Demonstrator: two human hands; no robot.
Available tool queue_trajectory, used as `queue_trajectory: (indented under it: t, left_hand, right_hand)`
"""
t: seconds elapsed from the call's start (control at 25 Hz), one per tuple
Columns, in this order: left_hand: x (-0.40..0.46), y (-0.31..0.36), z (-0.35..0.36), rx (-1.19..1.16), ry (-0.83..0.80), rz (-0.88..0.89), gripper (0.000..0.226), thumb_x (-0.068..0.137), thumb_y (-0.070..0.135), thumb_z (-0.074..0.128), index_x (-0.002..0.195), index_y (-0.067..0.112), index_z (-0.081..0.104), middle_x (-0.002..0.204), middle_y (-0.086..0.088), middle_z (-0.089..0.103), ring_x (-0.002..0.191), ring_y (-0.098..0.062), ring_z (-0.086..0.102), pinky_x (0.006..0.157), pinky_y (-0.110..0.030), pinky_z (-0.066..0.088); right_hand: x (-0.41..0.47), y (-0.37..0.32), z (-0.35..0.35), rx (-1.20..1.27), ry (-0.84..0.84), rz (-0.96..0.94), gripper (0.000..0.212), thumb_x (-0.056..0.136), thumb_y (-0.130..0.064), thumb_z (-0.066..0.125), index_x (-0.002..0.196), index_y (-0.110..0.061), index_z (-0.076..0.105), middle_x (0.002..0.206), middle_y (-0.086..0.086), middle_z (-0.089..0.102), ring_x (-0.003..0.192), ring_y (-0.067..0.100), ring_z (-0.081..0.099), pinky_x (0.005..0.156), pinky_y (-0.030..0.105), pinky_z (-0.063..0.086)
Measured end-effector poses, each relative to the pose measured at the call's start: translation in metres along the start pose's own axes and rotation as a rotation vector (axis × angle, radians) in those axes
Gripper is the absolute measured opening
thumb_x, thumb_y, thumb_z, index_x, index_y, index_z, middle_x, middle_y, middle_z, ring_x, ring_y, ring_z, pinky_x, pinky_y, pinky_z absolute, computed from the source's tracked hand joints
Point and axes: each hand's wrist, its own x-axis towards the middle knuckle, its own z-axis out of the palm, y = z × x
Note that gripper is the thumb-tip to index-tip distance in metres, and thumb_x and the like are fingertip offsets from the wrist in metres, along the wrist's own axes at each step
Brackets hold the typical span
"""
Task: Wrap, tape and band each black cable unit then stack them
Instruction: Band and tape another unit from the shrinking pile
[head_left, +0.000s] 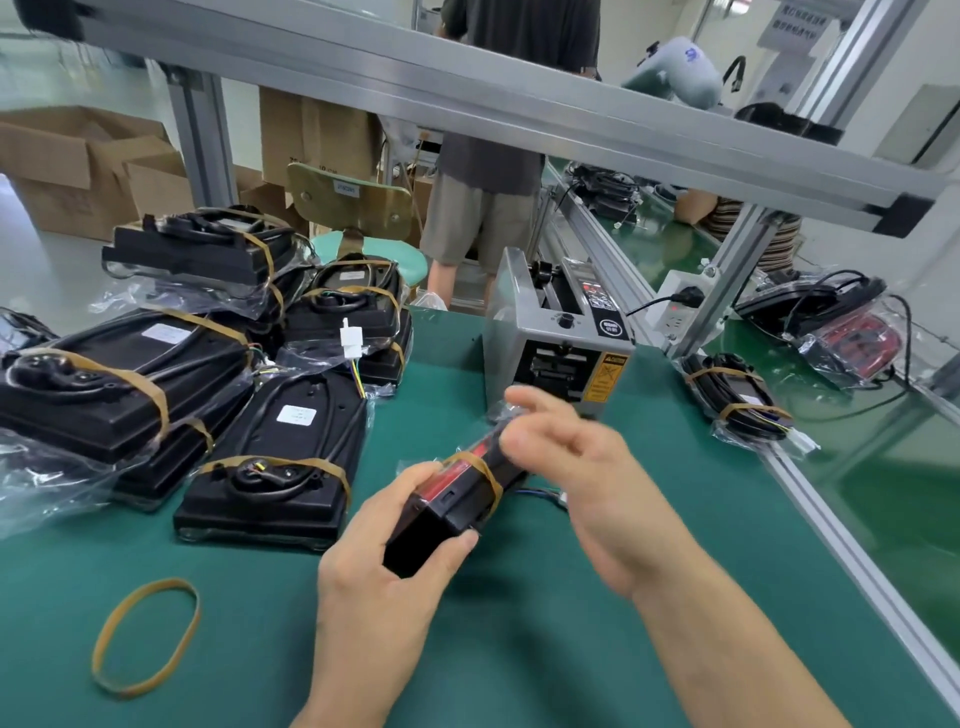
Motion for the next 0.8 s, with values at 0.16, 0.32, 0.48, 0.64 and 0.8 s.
queue_trajectory:
  t: [0.16,0.32,0.48,0.64,0.8]
  left_hand:
    - [-0.005,0.003,0.001,0.002,-0.004,-0.016,0.064,0.064,0.009,0.085,0.110,0.046,0.062,0.107,0.015,0.069,0.102,-0.007,0.064,0.089,-0.014,0.044]
    - [-0.008,0.007,0.001,-0.006,-0.002,-0.016,0.060,0.066,0.009,0.083,0.110,0.044,0.063,0.107,0.013,0.070,0.103,-0.009,0.064,0.088,-0.018,0.046]
    - [-0.008,0.008,0.002,-0.006,0.005,-0.039,0.058,0.066,0.008,0.084,0.109,0.042,0.065,0.106,0.013,0.070,0.102,-0.009,0.064,0.089,-0.020,0.047]
    - [-0.008,0.007,0.002,-0.021,-0.010,-0.041,0.055,0.066,0.009,0.083,0.113,0.033,0.066,0.107,0.009,0.070,0.103,-0.013,0.064,0.089,-0.025,0.049]
    - [-0.007,0.008,0.002,-0.026,-0.010,-0.039,0.056,0.065,0.008,0.083,0.112,0.032,0.066,0.107,0.008,0.070,0.102,-0.013,0.065,0.089,-0.023,0.048]
  right_hand:
    - [-0.024,0.019,0.013,-0.173,0.009,-0.019,0.019,0.083,-0.019,0.073,0.065,-0.026,0.074,0.136,-0.032,0.041,0.134,-0.008,0.029,0.107,0.023,0.026]
    - [-0.023,0.027,0.018,-0.234,0.056,-0.029,0.014,0.083,-0.017,0.071,0.069,-0.020,0.075,0.141,-0.029,0.037,0.137,-0.006,0.023,0.108,0.028,0.024]
    - [-0.022,0.031,0.022,-0.251,0.098,-0.033,0.015,0.083,-0.016,0.072,0.068,-0.021,0.075,0.138,-0.030,0.038,0.140,-0.003,0.021,0.116,0.038,0.022]
    - [-0.022,0.032,0.026,-0.240,0.122,-0.045,0.020,0.081,-0.013,0.071,0.064,-0.023,0.073,0.132,-0.035,0.039,0.137,-0.007,0.022,0.111,0.026,0.023]
    - [-0.021,0.034,0.028,-0.315,0.176,-0.066,0.020,0.079,-0.012,0.071,0.061,-0.021,0.070,0.131,-0.031,0.043,0.132,-0.013,0.026,0.092,-0.004,0.021]
